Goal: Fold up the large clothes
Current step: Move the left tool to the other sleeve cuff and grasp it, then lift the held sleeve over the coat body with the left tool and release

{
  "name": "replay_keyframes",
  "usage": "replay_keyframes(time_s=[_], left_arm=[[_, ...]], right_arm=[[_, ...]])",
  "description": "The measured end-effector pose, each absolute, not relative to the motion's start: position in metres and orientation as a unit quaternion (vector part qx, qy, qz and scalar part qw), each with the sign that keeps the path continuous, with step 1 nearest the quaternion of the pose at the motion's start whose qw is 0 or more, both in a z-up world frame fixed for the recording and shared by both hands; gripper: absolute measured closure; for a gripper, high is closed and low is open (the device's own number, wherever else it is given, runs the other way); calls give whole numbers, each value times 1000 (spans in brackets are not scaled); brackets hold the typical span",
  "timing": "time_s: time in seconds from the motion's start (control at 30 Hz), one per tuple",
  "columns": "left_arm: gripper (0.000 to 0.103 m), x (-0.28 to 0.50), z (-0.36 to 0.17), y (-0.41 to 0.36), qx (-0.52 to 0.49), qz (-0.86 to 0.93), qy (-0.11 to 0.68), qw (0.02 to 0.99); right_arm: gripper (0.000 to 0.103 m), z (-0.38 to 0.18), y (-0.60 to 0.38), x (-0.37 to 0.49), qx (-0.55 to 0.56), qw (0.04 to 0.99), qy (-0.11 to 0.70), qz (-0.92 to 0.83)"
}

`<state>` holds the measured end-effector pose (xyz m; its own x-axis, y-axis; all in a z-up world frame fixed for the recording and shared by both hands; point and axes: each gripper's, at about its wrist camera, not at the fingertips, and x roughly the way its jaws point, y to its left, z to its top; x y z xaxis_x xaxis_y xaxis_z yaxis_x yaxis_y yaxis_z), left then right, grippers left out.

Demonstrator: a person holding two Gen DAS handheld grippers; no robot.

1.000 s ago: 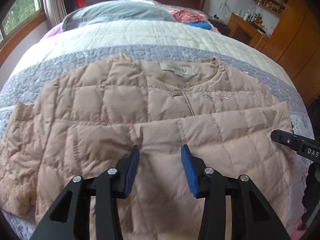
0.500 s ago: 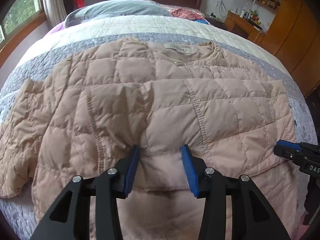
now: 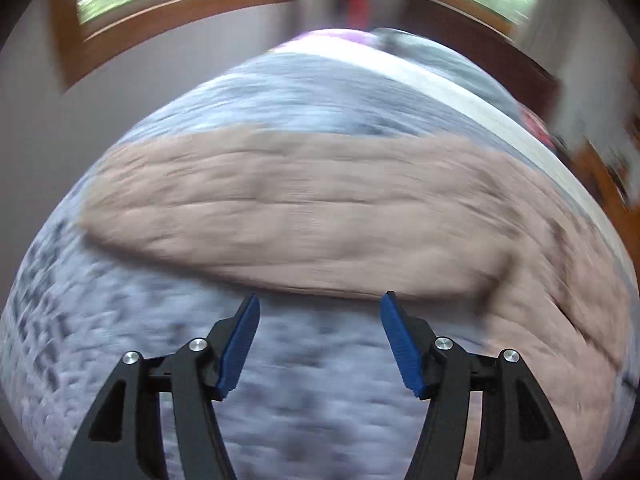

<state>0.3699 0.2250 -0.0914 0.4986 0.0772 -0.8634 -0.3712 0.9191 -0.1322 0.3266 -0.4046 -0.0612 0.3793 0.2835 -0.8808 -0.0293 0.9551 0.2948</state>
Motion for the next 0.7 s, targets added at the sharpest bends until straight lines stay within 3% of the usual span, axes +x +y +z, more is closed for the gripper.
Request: replay_keyframes(time_s=[0.17, 0.43, 0.5, 0.57, 0.7], left_arm=[[40, 356, -112, 346, -273, 233, 463, 811], [44, 373, -128, 391, -341, 232, 430, 803], [72, 379, -127, 394, -326, 254, 432, 801], [92, 380, -128, 396, -333, 249, 425, 804], [98, 373, -123, 394, -346, 246, 409, 808]], right_arm=[[57, -70, -398, 322, 114, 820, 551, 105], [57, -77, -389, 326, 105, 818, 555, 104], [57, -80, -389, 328, 104, 817, 559, 100], [57, -83, -389, 329, 104, 815, 562, 99], [57, -86, -387, 327, 98, 816, 562, 96]])
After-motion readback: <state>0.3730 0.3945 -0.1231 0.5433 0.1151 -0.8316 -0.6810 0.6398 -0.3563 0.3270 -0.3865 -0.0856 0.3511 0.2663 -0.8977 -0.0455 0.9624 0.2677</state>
